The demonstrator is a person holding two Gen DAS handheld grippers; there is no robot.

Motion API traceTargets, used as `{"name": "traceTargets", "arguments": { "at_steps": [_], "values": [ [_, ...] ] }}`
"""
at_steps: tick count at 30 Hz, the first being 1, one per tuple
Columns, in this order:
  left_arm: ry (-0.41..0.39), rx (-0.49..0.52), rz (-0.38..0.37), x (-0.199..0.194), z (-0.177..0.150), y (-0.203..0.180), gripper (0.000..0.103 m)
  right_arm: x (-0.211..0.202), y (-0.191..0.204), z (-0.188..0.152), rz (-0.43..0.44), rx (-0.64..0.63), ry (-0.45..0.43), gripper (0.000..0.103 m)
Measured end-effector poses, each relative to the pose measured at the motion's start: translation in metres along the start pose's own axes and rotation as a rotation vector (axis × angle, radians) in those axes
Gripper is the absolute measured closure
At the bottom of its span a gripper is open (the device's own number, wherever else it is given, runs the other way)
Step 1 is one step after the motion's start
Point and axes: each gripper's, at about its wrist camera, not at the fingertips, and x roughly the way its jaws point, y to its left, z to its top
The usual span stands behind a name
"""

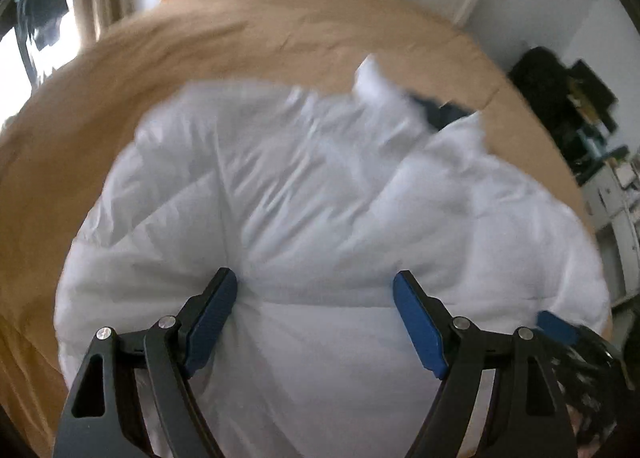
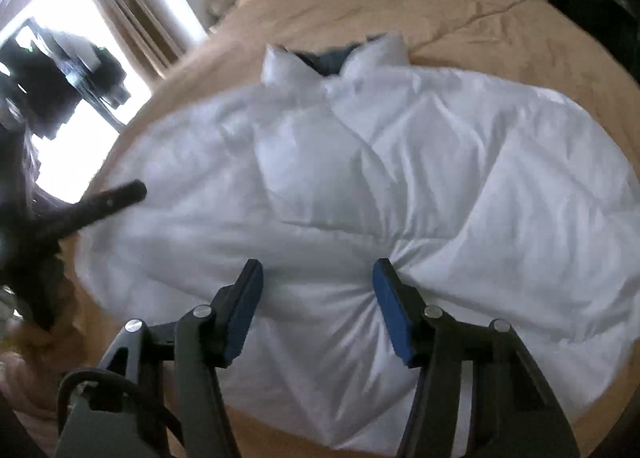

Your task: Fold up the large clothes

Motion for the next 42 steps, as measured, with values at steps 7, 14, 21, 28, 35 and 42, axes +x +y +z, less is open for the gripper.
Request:
{"name": "traceTargets", "arguments": {
  "at_steps": [7, 14, 21, 28, 35, 42],
  "values": [
    [-0.023, 0.033, 0.039, 0.003, -0.008, -0.007, 0.018, -0.019, 0.022, -0.003, -0.013, -0.087, -0.048, 0.06],
    [-0.01, 0.044, 0.037, 0.007, -0.009, -0.008, 0.016, 0.03, 0.055, 0.022, -0.045, -0.139, 0.056, 0.071],
    [0.003, 0.066, 0.032, 0.01, -0.011, -0.009, 0.015, 0.1, 0.032, 0.092, -0.103, 0.025, 0.198, 0.092],
    [0.016, 0.038, 0.0, 0.01, -0.009, -0.002, 0.015, 0.157, 0.016, 0.146, -0.164, 0.083, 0.27, 0.102],
    [0.038, 0.002, -0.017, 0.013, -0.006, 0.002, 0.013, 0.155, 0.012, 0.153, -0.134, 0.125, 0.294, 0.103],
    [0.043, 0.009, -0.019, 0.014, -0.007, -0.001, 0.01, 0.086, 0.037, 0.076, -0.057, 0.054, 0.321, 0.102]
  ]
}}
